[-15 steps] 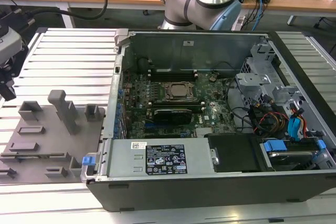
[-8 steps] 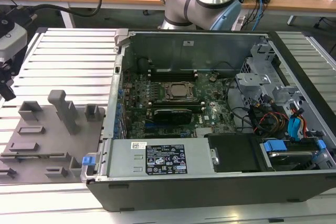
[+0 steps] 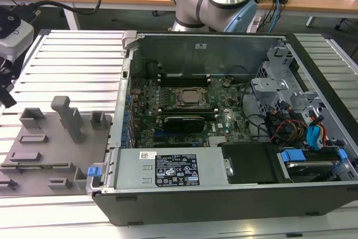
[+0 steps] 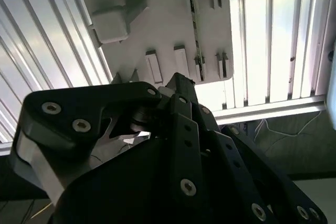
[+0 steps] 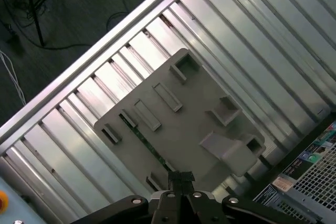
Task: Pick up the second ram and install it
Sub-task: 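Pick up the second ram and move it above second insertion slot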
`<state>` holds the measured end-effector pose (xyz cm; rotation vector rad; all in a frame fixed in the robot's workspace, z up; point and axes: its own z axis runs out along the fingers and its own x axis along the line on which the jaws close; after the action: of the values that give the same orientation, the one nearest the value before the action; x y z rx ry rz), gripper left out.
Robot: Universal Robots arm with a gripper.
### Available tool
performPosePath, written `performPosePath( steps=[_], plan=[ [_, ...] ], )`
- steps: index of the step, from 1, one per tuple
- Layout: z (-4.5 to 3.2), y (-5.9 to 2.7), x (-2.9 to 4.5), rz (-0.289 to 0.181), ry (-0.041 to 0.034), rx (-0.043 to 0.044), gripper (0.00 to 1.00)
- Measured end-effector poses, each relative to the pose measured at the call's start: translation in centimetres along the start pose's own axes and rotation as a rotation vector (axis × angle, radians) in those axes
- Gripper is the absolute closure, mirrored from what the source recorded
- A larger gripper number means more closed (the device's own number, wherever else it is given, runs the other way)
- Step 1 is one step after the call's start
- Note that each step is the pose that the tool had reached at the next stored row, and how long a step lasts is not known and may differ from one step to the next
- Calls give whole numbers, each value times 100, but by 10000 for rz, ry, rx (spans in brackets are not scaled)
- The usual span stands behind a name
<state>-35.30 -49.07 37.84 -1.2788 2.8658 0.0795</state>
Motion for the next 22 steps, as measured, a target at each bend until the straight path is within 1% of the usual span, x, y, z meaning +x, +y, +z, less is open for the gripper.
performPosePath(
  steps=[4,5,15,18,19,22],
  plan=[
    [0,0,0,-672,38,-8,89],
    [0,0,0,-933,53,-12,89],
    [0,0,0,-1860,107,-23,89],
    [0,-1,0,-2179,129,-24,89],
    [0,0,0,-2386,143,-25,89],
    [0,0,0,-2693,164,-26,89]
  ],
)
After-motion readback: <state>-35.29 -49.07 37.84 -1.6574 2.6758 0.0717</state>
